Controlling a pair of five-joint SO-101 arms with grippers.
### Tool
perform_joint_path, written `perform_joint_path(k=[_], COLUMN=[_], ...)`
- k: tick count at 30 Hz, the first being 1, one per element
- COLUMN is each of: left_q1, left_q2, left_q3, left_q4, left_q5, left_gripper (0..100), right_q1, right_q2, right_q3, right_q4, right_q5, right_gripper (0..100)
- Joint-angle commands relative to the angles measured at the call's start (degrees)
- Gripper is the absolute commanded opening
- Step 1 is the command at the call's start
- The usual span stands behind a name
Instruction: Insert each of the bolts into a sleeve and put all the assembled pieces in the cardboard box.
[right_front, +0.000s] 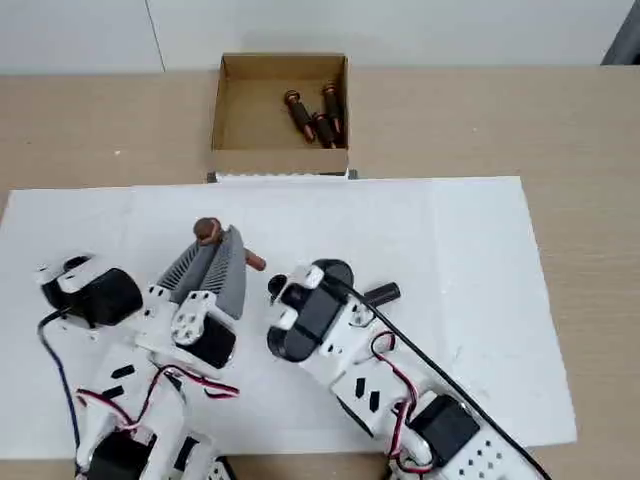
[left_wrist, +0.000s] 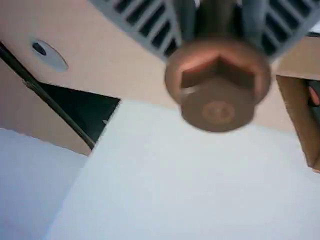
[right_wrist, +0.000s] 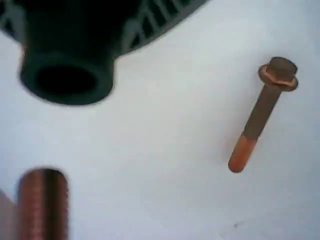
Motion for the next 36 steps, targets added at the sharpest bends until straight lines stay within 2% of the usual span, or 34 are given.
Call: perform_joint_path(k=[1,6,12,22,27,36], left_q1=[3.1,4.0,4.2,5.2,9.2,9.6], left_q2=[-0.7,-0.7,-0.7,-0.7,-0.7,-0.7], left_q3=[-0.4,-0.4,-0.5,-0.5,-2.1,-2.3], left_q4=[-1.4,-1.1,3.3,3.5,7.6,14.0], left_q5=[0.3,0.1,0.0,0.0,0.2,0.0], left_gripper=[1,1,1,1,1,1], right_q1=[-0.3,-0.1,0.0,0.0,0.0,0.0], right_q2=[-3.2,-4.8,-4.8,-4.8,-4.8,-4.8], right_q3=[0.4,0.7,0.7,0.6,0.6,0.4], right_q4=[-1.7,-1.6,-1.6,-1.6,-1.6,-1.6], right_q5=[1.8,2.0,2.0,2.0,2.0,2.0], right_gripper=[0.4,0.4,0.4,0.4,0.4,0.4])
